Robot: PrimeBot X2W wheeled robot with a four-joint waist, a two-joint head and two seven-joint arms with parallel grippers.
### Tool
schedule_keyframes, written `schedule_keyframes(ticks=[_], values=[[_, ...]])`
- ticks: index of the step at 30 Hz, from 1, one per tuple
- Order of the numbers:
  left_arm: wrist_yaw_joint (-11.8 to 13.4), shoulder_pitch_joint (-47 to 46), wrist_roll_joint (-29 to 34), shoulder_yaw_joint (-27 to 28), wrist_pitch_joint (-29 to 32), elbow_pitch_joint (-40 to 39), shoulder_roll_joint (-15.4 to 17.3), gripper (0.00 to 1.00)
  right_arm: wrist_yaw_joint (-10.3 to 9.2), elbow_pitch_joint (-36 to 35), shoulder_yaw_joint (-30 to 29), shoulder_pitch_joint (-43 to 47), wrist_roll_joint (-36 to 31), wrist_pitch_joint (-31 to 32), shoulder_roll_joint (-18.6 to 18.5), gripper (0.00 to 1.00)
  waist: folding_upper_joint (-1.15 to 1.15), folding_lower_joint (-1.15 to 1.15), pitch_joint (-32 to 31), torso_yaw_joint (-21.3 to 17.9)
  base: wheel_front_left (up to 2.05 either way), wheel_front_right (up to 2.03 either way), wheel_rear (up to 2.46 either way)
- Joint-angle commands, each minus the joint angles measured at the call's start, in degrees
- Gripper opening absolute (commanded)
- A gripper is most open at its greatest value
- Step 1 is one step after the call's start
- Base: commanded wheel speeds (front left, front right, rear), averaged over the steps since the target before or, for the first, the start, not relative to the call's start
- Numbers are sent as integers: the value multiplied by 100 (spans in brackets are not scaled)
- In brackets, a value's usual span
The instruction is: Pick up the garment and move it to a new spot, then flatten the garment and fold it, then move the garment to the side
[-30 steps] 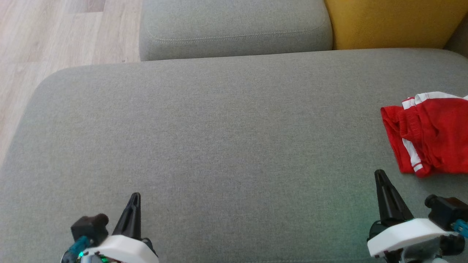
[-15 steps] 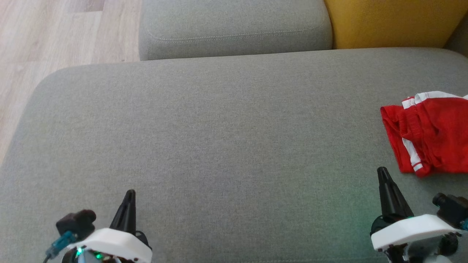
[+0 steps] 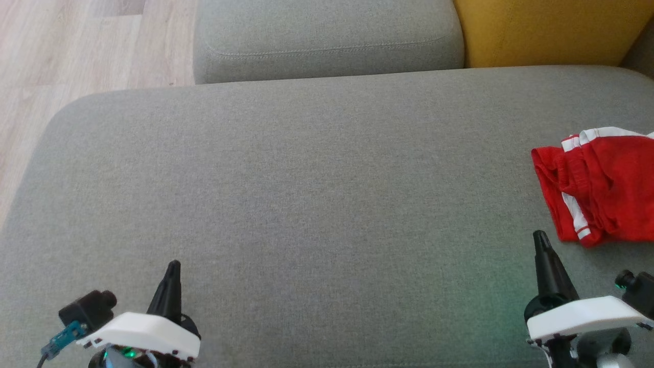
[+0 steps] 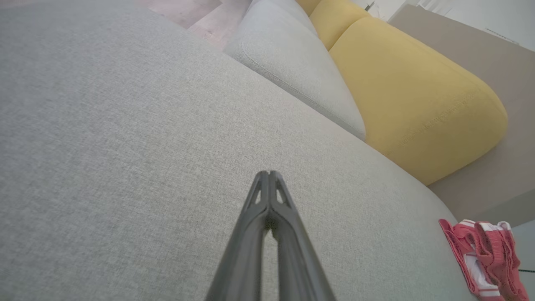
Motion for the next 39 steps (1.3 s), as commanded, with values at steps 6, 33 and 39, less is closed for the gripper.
schedule_keyframes(ticks=[6, 33, 39], values=[[-118, -379, -477, 237, 104, -124, -5, 0, -2, -77, -13, -368, 528, 15, -132, 0, 0, 0, 4, -2, 0, 0, 0], [-432, -608, -2127, 689, 455, 30, -141, 0, -3, 288, -115, -660, 2287, 87, -155, 0, 0, 0, 22, -14, 0, 0, 0], [-504, -661, -2503, 796, 538, 66, -175, 0, -4, 372, -143, -728, 2687, 107, -158, 0, 0, 0, 26, -16, 0, 0, 0]])
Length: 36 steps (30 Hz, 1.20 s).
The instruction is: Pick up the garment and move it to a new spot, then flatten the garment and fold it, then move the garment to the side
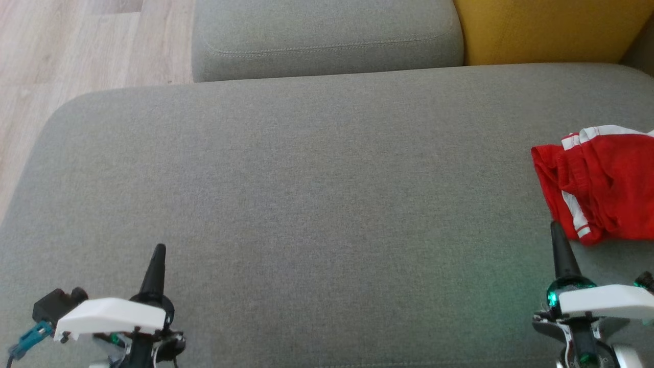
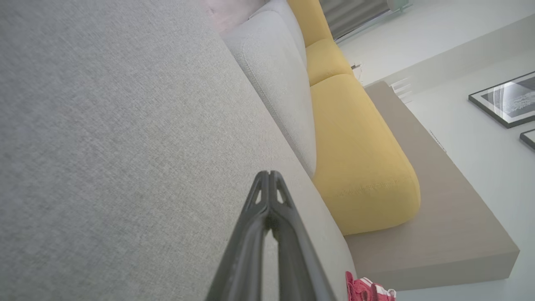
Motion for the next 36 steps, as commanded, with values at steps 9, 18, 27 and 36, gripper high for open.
schedule_keyframes(ticks=[9, 18, 27, 36], values=[[-156, -407, -678, 365, 161, -117, -31, 0, -4, -41, 3, -415, 736, 58, -121, 0, 0, 0, 6, -4, 0, 0, 0], [-264, -488, -1241, 531, 290, -62, -84, 0, -4, 86, -43, -517, 1335, 91, -121, 0, 0, 0, 12, -8, 0, 0, 0], [-373, -568, -1803, 698, 421, -7, -139, 0, -5, 213, -91, -619, 1933, 126, -120, 0, 0, 0, 18, -12, 0, 0, 0], [-481, -649, -2362, 866, 552, 47, -195, 0, -5, 340, -141, -721, 2528, 163, -117, 0, 0, 0, 25, -16, 0, 0, 0]])
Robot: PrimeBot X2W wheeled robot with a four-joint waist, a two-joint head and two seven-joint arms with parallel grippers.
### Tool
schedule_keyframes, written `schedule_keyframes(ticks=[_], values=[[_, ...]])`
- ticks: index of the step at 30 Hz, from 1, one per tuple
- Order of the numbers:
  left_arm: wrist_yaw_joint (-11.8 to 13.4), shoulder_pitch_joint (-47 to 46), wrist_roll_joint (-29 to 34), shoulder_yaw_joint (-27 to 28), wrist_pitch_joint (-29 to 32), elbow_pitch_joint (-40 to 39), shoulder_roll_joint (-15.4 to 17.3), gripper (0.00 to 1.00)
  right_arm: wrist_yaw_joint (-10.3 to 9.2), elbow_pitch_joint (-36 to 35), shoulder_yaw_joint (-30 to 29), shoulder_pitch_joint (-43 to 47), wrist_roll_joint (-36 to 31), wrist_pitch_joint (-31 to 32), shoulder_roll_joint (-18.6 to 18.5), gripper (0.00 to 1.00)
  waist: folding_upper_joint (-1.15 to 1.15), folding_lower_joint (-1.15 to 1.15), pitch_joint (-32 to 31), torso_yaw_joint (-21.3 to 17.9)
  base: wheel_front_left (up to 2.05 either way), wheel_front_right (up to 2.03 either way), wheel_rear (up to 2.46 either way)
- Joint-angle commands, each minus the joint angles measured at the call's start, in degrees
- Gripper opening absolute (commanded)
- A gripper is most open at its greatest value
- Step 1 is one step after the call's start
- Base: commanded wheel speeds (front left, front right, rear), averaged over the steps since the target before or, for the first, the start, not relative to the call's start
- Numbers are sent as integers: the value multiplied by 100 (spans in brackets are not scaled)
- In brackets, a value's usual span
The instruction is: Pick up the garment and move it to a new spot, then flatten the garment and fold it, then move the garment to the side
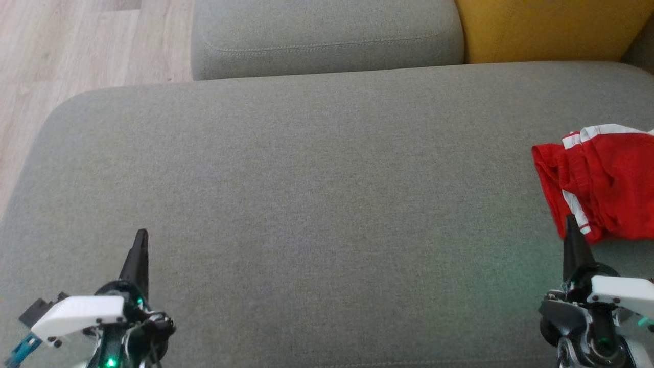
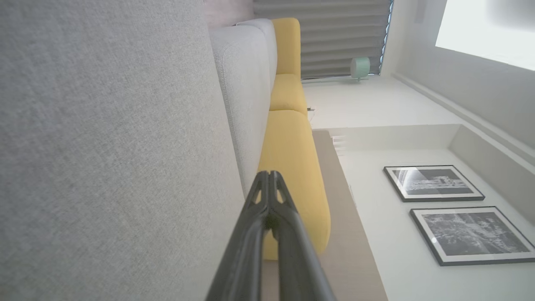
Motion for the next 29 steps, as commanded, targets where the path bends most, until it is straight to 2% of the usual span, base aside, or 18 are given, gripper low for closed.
schedule_keyframes(ticks=[1, 5, 29], values=[[-88, -382, -198, 271, 61, -145, 47, 0, -5, -139, 75, -306, 224, 57, -112, 0, 0, 0, 1, -1, 0, 0, 0], [-133, -416, -431, 342, 117, -123, 23, 0, -5, -86, 53, -349, 472, 73, -110, 0, 0, 0, 4, -2, 0, 0, 0], [-133, -419, -397, 384, 150, -121, -6, 0, -5, -82, 3, -353, 429, 114, -74, 0, 0, 0, 4, -2, 0, 0, 0]])
